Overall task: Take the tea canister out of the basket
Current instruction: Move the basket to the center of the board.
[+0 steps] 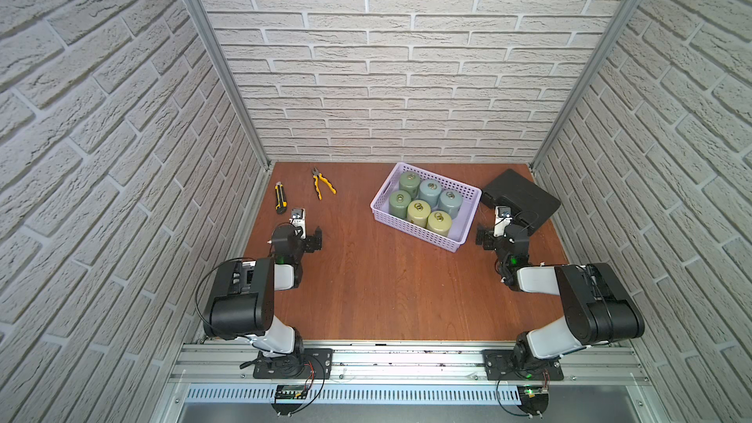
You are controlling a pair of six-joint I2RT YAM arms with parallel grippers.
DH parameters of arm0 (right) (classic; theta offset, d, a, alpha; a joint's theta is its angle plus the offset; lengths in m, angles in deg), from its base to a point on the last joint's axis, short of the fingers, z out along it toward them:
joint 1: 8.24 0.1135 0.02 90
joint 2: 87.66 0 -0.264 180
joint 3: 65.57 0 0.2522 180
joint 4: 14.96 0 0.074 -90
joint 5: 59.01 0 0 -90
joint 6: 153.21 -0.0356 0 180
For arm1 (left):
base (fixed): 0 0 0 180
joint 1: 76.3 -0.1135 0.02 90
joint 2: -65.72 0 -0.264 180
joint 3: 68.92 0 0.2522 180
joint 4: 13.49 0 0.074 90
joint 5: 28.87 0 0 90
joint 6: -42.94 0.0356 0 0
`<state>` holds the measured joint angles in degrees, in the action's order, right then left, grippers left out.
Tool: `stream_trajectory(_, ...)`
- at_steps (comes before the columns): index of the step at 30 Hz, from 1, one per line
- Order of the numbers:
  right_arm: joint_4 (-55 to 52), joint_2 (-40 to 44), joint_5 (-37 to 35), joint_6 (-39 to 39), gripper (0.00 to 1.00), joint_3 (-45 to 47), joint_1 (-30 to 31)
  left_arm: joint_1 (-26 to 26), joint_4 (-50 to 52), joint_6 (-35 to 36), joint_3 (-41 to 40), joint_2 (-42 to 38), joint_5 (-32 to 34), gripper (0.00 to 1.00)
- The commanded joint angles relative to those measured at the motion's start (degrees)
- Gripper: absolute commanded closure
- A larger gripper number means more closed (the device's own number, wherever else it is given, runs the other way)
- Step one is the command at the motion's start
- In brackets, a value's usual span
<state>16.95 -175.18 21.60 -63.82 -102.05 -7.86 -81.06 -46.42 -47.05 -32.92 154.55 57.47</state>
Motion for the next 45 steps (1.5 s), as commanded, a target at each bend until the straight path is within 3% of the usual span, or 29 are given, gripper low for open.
stream_trajectory(1,2.6,0.8,-0.6,-0.2,0.01,0.3,-0.1,-0.2,-2.4,0.2,0.5,-0.1,0.1,0.02)
stream_trajectory(36,2.8,1.0,-0.5,-0.2,0.01,0.5,-0.1,-1.3,-2.3,-0.5,0.6,-0.2,-1.6,0.02)
stream_trajectory(41,-8.1,3.9,-0.2,-0.2,0.01,-4.5,-0.1,-0.2,11.6,-0.4,6.1,-5.9,1.8,0.02)
stream_trajectory(45,-14.2,6.5,0.6,-0.6,0.01,-6.3,-0.2,-0.2,14.9,-0.6,5.9,-11.1,1.8,0.02)
